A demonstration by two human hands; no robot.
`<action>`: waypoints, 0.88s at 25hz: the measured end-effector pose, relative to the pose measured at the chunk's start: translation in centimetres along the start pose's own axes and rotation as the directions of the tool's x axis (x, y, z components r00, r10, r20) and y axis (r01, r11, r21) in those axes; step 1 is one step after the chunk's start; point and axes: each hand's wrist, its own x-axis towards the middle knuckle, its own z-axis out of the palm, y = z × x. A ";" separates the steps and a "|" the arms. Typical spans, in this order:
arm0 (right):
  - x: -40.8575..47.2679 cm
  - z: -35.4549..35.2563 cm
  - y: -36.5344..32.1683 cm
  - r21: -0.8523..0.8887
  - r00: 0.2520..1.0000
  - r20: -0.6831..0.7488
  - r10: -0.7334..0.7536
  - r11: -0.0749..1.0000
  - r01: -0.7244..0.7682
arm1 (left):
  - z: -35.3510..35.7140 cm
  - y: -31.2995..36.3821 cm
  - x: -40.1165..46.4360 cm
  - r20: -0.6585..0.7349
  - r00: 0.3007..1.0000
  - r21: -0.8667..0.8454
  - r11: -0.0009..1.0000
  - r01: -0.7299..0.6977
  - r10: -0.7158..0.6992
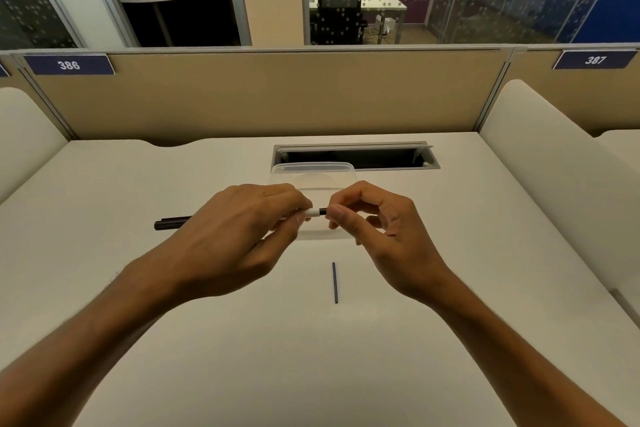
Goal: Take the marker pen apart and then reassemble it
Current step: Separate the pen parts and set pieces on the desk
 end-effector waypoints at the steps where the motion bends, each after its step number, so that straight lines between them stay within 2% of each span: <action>1: -0.1 -0.1 -0.1 0.005 1.000 0.005 0.003 1.000 -0.003 | 0.0 0.0 0.0 -0.001 1.000 -0.004 1.000 -0.004 0.004; 6: -0.2 -0.1 0.0 -0.033 0.999 -0.008 0.040 0.999 -0.040 | 0.4 0.0 -0.2 -0.022 0.999 0.033 0.999 -0.032 0.033; 9: -0.3 0.2 0.1 -0.043 0.997 -0.075 0.030 0.999 -0.033 | 0.5 0.0 -0.3 -0.034 0.999 0.124 0.992 -0.029 0.034; 12: -0.3 0.2 0.1 -0.004 0.998 -0.053 0.032 0.999 -0.032 | 0.7 -0.2 -0.6 -0.033 0.999 0.184 0.983 -0.012 0.019; 17: -0.2 -0.2 0.3 0.067 0.996 0.037 0.078 0.995 -0.080 | 1.1 -0.9 -0.9 -0.059 0.998 0.149 0.989 0.011 -0.003; 22: -0.5 -0.7 0.9 0.043 0.995 0.034 0.092 0.995 -0.093 | 1.7 -1.6 -1.3 -0.067 0.998 0.126 0.992 0.020 -0.012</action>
